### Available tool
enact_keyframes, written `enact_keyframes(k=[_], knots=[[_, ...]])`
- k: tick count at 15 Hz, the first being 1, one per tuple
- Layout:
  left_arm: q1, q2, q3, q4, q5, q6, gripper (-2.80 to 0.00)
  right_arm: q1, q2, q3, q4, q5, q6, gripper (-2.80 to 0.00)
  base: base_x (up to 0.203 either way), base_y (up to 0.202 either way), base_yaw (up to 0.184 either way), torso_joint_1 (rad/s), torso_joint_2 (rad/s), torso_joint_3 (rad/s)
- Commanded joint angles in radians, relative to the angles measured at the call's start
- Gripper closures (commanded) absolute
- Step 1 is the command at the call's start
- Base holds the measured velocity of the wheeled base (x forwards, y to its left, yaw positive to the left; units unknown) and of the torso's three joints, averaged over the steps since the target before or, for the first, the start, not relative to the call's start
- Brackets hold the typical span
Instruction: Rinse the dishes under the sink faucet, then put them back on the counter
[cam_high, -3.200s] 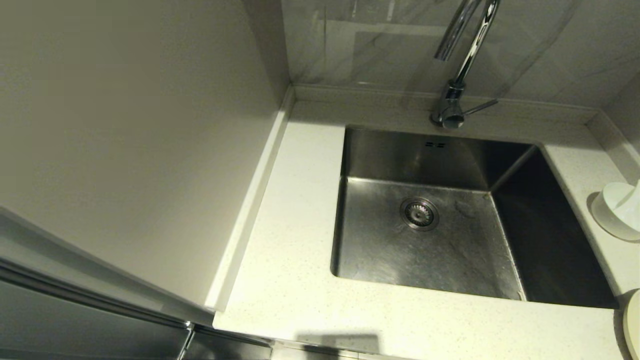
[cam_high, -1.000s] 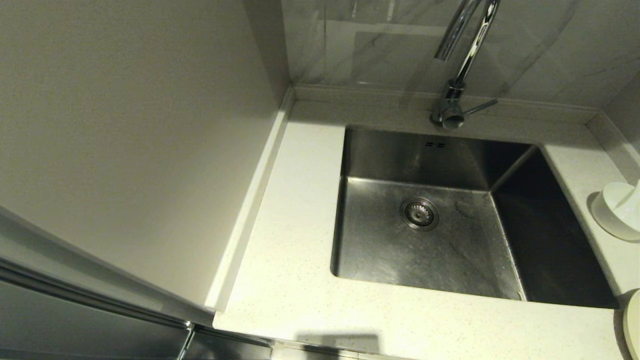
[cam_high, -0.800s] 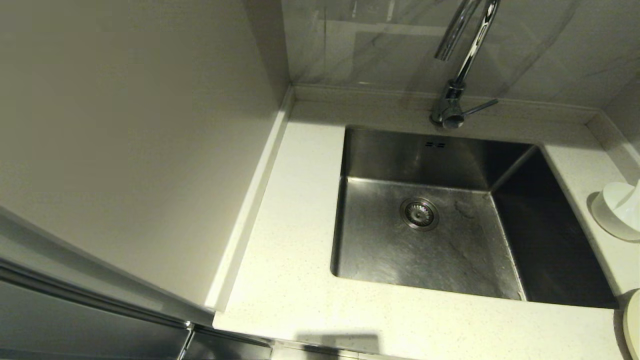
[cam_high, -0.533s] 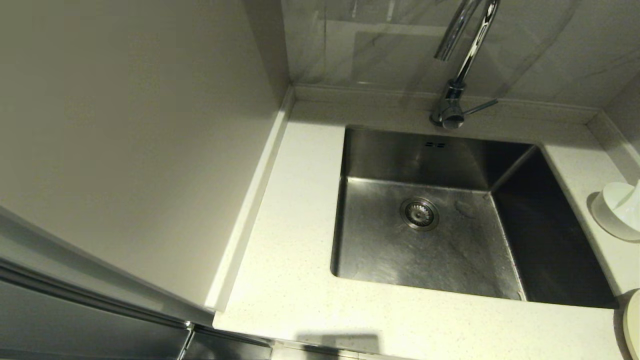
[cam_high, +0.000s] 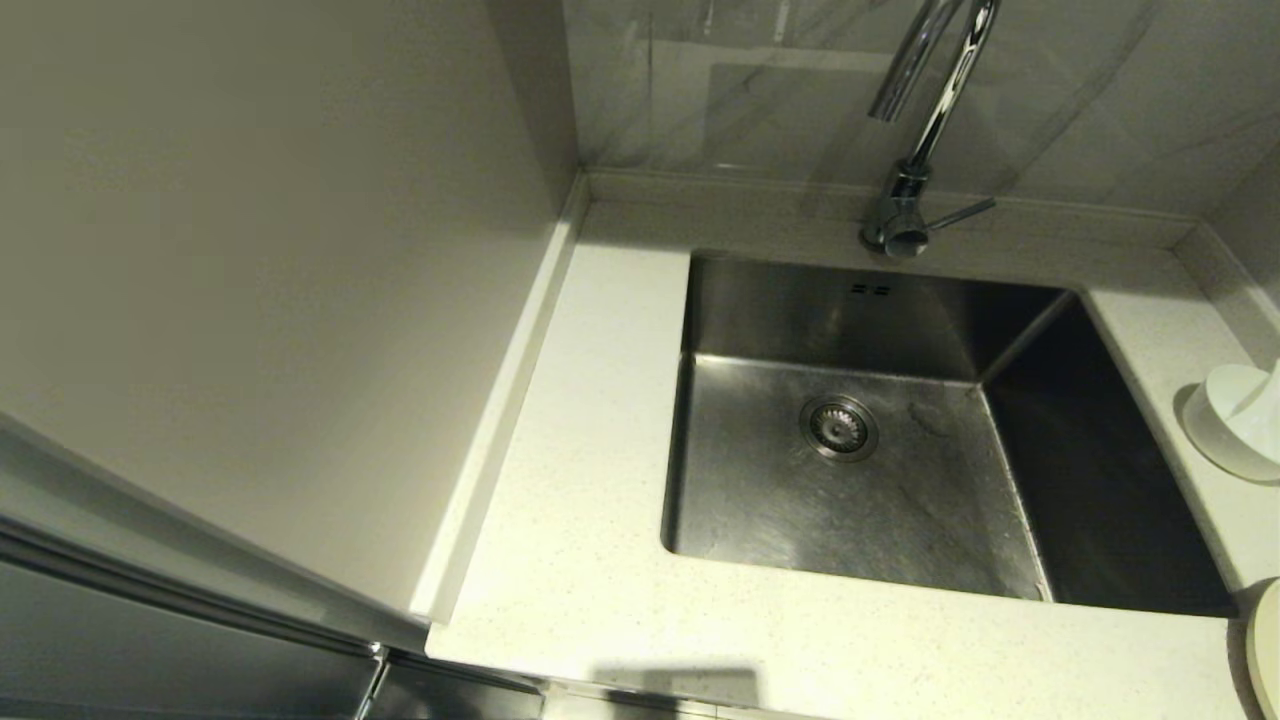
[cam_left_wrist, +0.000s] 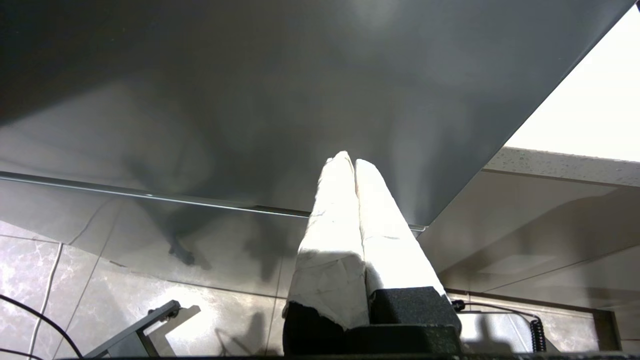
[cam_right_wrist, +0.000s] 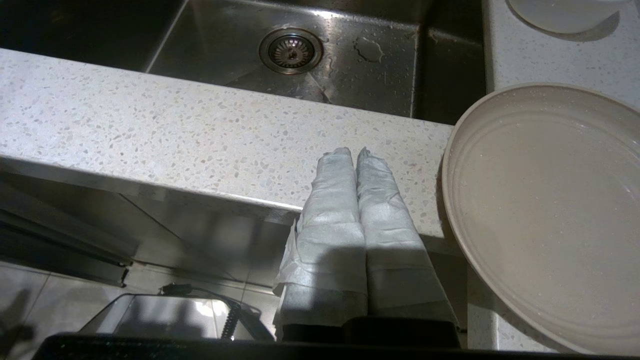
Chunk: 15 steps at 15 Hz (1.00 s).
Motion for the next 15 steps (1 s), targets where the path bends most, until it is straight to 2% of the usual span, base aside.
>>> enact_keyframes(k=[1,15], knots=[[0.000,-0.003,0.000,-0.001,0.000,-0.001,0.00,0.001,0.002,0.000,0.000,0.000,0.000,0.00,0.000,0.000,0.000,0.000,0.00,0.000],[0.000,-0.003,0.000,-0.001,0.000,-0.001,0.00,0.000,0.002,0.000,0.000,0.000,0.000,0.00,0.000,0.000,0.000,0.000,0.00,0.000]])
